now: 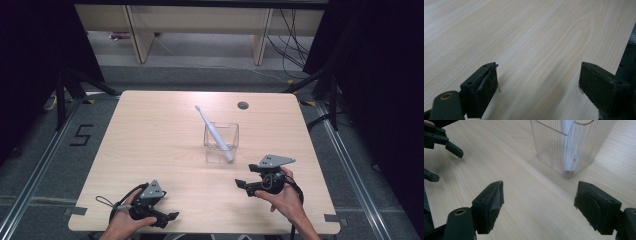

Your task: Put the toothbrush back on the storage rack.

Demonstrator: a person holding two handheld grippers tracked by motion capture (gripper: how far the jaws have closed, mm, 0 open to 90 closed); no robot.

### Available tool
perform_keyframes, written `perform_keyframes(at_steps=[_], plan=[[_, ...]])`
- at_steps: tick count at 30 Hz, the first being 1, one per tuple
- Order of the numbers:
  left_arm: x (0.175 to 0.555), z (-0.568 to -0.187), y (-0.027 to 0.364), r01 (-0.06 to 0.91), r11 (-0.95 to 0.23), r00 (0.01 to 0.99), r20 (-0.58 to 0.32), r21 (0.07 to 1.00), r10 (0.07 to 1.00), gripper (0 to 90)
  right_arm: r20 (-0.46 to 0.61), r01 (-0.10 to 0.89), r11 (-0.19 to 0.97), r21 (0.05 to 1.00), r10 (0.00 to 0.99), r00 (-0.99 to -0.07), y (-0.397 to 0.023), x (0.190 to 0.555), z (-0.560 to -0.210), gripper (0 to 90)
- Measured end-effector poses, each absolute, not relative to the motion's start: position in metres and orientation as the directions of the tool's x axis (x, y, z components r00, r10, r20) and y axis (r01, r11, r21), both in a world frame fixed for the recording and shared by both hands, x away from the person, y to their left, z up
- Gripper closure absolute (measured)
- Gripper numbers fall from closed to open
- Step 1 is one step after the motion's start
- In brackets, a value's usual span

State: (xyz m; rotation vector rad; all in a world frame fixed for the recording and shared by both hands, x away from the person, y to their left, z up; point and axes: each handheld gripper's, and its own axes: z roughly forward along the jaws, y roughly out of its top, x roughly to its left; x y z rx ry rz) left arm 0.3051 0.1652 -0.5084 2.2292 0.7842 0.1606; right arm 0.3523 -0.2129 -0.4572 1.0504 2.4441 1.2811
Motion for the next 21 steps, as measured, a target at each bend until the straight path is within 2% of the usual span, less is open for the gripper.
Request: perform_keyframes(at_steps=[1,5,7,21], plan=[[0.306,-0.508,0.166,0.481,-0.541,0.807,-0.107,0.690,0.581,14.9,0.133,0.479,0.387,0.788,0.653,-0.746,-0.214,0.353,-0.459,21.4],[0.306,-0.508,0.166,0.480,-0.545,0.808,-0.106,0.687,0.579,14.9,0.162,0.509,0.366,0.779,0.666,-0.728,-0.213,0.349,-0.462,19.8],[0.305,-0.509,0.165,0.487,-0.529,0.802,-0.116,0.695,0.586,14.9,0.140,0.487,0.379,0.787,0.659,-0.739,-0.215,0.349,-0.462,18.7],[0.305,-0.508,0.165,0.488,-0.528,0.804,-0.122,0.695,0.582,14.9,0.139,0.486,0.377,0.788,0.661,-0.737,-0.219,0.341,-0.466,17.9]])
